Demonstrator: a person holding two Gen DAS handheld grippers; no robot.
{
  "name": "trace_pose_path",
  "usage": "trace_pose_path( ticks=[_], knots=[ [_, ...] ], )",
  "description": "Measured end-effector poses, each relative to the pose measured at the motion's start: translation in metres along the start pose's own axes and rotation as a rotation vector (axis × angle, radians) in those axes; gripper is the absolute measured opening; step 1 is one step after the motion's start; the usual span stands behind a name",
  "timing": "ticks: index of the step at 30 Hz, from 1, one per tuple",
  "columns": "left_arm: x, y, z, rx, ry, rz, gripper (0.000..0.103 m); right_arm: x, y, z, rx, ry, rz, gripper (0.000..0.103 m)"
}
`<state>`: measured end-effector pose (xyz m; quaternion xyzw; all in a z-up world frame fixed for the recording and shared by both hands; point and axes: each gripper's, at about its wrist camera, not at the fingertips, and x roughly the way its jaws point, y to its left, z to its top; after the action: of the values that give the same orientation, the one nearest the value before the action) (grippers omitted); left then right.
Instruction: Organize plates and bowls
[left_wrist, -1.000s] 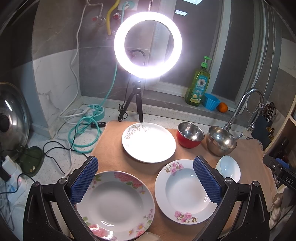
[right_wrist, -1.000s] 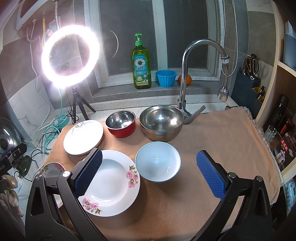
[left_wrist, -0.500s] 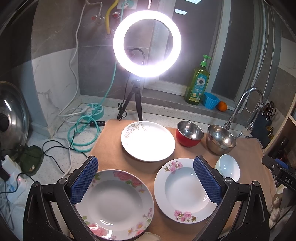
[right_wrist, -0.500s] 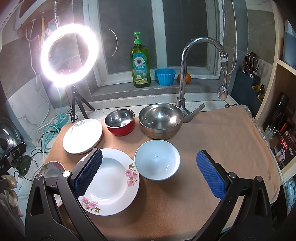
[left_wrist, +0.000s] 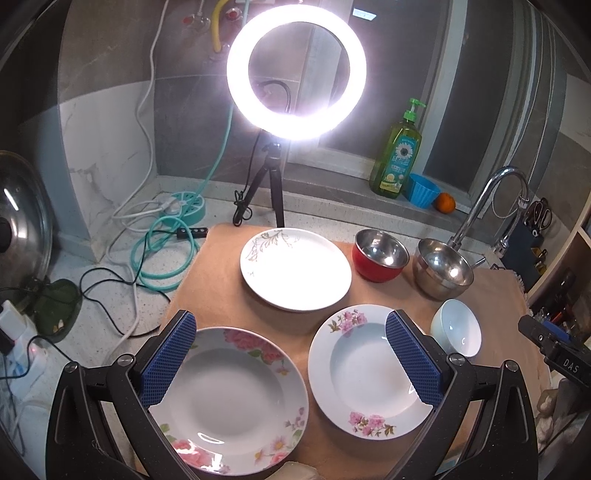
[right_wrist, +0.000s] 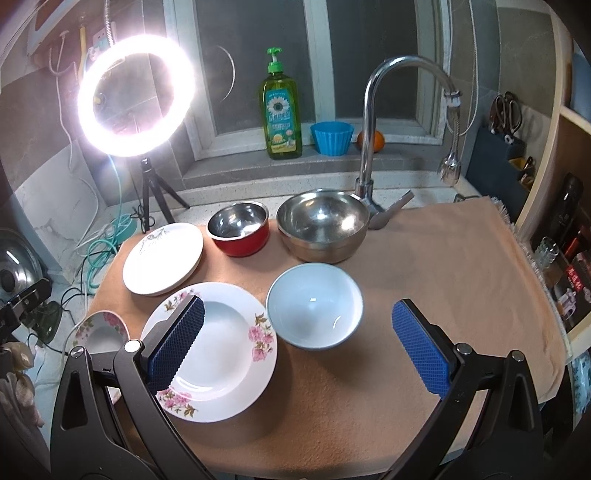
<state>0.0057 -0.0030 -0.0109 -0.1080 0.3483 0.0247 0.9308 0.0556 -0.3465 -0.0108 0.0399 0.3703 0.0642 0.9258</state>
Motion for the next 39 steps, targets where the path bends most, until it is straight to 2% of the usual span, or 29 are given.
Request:
trace_pose_path(
  ticks=[6,11,15,17,19,20,22,24,27,29,31,35,39],
  knots=[
    [0.014,0.002,-0.005,0.0,0.056,-0.026,0.101,0.009,-0.008,-0.006,0.009,0.045,0.016,0.103],
    [0.025,0.003,-0.008,0.004,0.111,-0.049,0.087,0.018,-0.016,-0.016,0.025,0.099,0.035,0.1],
    [0.037,0.001,-0.013,0.016,0.167,-0.082,0.072,0.027,-0.022,-0.025,0.049,0.158,0.077,0.097],
    [0.042,0.0,-0.016,0.022,0.195,-0.1,0.066,0.034,-0.024,-0.032,0.063,0.199,0.112,0.082],
    [0.049,-0.001,-0.018,0.025,0.223,-0.117,0.064,0.041,-0.026,-0.039,0.076,0.241,0.141,0.073],
    [0.053,-0.001,-0.019,0.025,0.236,-0.128,0.063,0.046,-0.026,-0.043,0.085,0.262,0.159,0.07],
    [0.06,-0.001,-0.02,0.021,0.263,-0.154,0.051,0.054,-0.026,-0.049,0.105,0.298,0.19,0.063],
    [0.068,-0.001,-0.02,0.017,0.291,-0.178,0.046,0.064,-0.027,-0.054,0.125,0.331,0.215,0.057],
    [0.081,-0.001,-0.021,0.01,0.326,-0.205,0.042,0.074,-0.03,-0.06,0.156,0.369,0.248,0.051],
    [0.087,-0.001,-0.021,0.006,0.341,-0.212,0.033,0.08,-0.031,-0.062,0.166,0.39,0.265,0.042],
    [0.095,0.0,-0.02,0.001,0.356,-0.221,0.027,0.084,-0.032,-0.064,0.182,0.403,0.273,0.04],
    [0.108,0.001,-0.019,0.0,0.383,-0.228,0.025,0.093,-0.034,-0.065,0.225,0.425,0.299,0.033],
    [0.121,0.001,-0.019,-0.001,0.427,-0.244,0.025,0.098,-0.036,-0.068,0.245,0.441,0.311,0.032]
  ],
)
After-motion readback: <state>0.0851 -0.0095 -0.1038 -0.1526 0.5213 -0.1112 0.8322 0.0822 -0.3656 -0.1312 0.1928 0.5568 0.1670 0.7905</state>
